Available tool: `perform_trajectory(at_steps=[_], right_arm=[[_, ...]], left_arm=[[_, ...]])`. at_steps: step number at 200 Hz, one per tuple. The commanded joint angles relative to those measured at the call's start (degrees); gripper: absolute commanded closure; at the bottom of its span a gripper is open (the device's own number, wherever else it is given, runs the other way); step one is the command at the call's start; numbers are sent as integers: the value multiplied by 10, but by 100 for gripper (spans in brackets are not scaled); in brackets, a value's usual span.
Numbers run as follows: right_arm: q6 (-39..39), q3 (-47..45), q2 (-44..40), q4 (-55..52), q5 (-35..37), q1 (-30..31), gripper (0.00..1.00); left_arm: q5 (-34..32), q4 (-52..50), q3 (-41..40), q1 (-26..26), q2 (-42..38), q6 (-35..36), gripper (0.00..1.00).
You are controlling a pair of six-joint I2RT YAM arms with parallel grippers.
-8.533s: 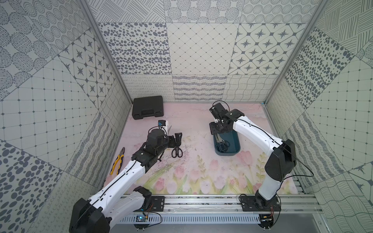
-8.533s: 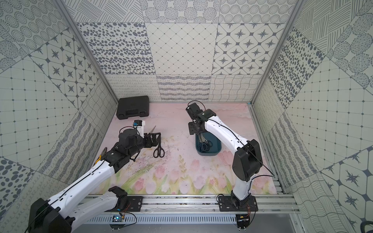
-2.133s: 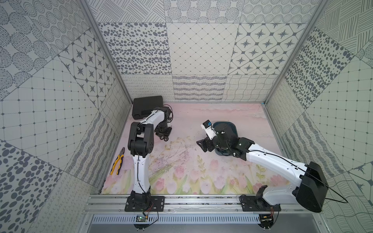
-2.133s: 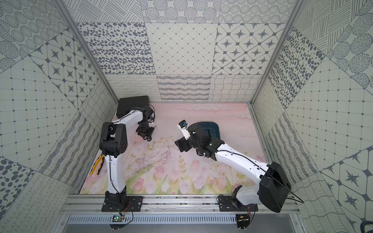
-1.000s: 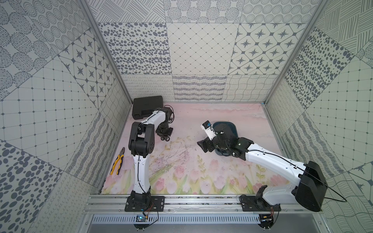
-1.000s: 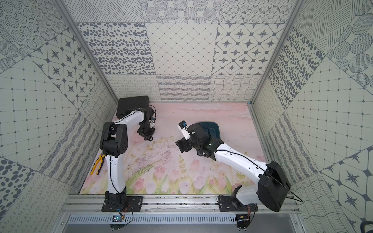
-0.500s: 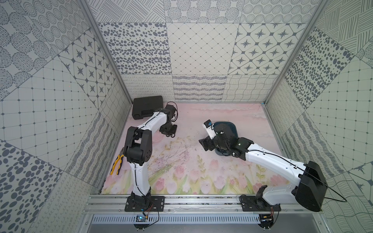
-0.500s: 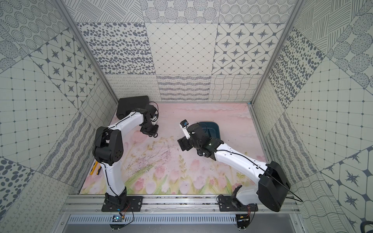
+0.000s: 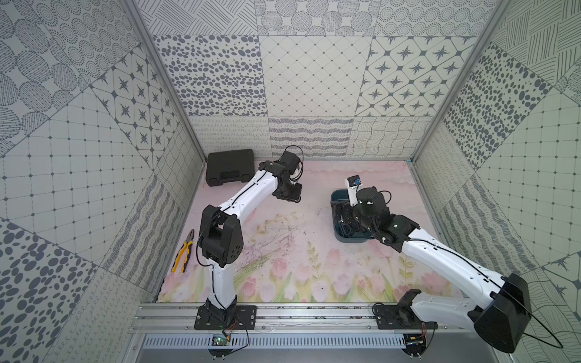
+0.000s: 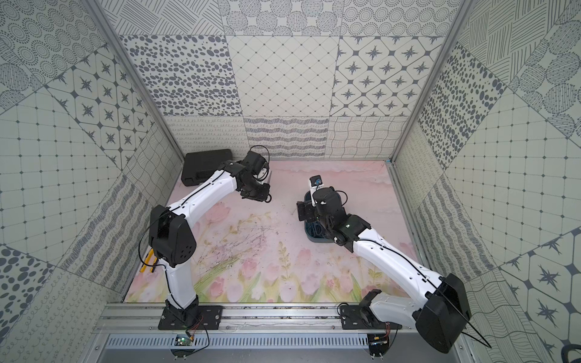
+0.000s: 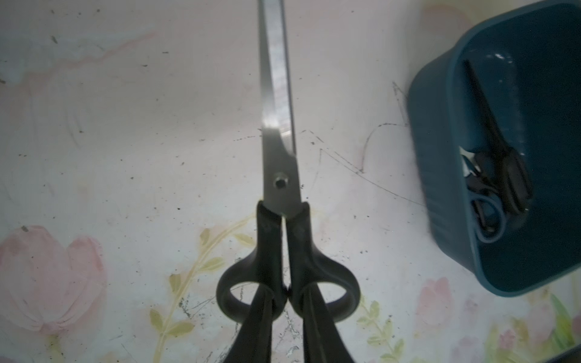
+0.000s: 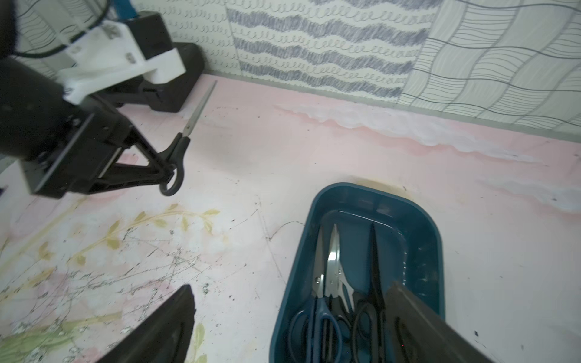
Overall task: Put the scissors into the storage box
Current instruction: Pick up the scissors from the center of the board, then place the scissors in the storage box.
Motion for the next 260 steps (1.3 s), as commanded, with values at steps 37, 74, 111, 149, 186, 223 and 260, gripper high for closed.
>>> perform_trajectory(at_steps=[37,74,111,149,186,223,260], right_arm=[[31,-29,-76,-57,10,-115,3],[78,-56,-109,-84,-5,-192,3],[80,-81,-126,-73,-4,-201,3],[54,-111,-138,-25,-54,-201,3],[38,-139,-145,13,-94,-200,3],[38,-148,-145,16,-87,-200,3],[38,-158,-145,22,-75,-200,3]], left_arm=[[85,1,166,-121,81,-60,100],[109,6,228,-172,143,-101,100],[135,18,252,-200,190,-160,100],[135,15,262,-211,222,-194,100],[129,2,268,-218,257,-207,100],[129,-20,297,-220,304,-214,100],[134,-30,325,-221,326,-214,88]])
